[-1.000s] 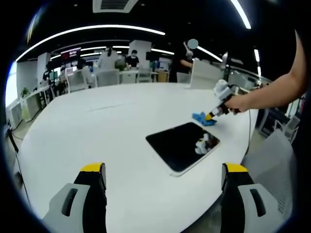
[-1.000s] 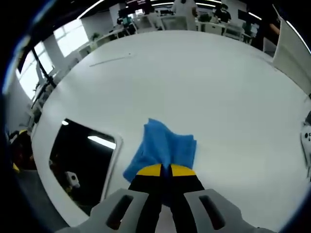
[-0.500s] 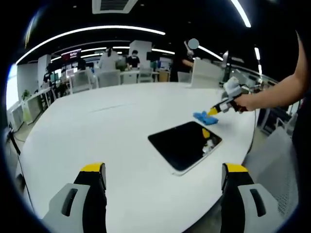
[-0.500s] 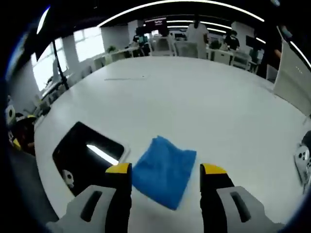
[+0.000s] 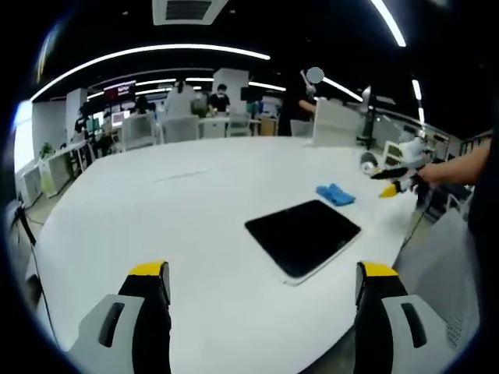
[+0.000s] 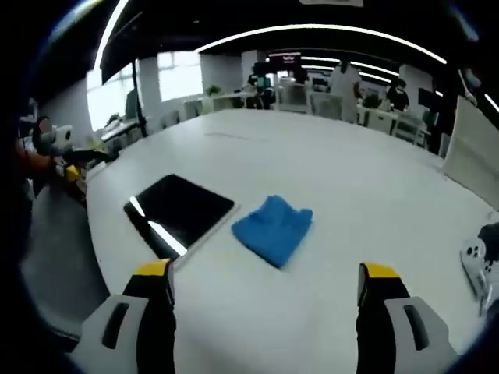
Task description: Wipe the mirror surface with the cleaning cloth until all visible marks leave the cleaned area.
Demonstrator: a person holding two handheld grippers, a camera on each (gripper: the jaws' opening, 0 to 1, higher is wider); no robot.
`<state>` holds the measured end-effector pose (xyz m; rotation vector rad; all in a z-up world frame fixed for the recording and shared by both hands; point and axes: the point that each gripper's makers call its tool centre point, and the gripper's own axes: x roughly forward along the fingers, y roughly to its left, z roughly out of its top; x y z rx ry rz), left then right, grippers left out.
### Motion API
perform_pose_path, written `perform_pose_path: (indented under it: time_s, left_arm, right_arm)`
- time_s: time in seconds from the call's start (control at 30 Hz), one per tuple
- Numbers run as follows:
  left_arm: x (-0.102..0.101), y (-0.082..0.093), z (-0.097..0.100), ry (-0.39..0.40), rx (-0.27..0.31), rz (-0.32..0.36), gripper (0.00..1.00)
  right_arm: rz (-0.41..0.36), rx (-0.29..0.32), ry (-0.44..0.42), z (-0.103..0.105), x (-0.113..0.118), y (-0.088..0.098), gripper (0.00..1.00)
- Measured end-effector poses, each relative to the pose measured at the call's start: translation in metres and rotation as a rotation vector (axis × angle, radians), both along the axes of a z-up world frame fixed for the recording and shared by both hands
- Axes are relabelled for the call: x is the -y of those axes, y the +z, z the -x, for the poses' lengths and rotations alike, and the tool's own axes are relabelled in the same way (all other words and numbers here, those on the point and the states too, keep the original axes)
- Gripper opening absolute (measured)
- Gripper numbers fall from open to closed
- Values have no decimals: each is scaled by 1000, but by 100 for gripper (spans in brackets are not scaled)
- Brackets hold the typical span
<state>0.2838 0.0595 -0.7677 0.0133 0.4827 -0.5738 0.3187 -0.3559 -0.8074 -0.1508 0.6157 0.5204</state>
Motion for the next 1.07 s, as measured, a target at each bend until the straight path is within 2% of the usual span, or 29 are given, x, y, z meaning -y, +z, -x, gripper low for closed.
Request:
perform_pose_path:
  time_s: [0.27,0.33,0.47,1.07]
  left_arm:
    - [-4,2,-2,29,-8,44,99]
    - [-3,3,-2,25,3,31,99]
    - [-1,4,-1,13,10,22,99]
    - [-1,8,-1,17,22,34,99]
  right_arm:
    - [-47,4,-61,27,-5,-1,100]
    - [-112,1,-79,32,-9,1,100]
    - [-85,-10,-78,39,-8,-5,100]
    - [-97,6,-96,36,-7,-2,100]
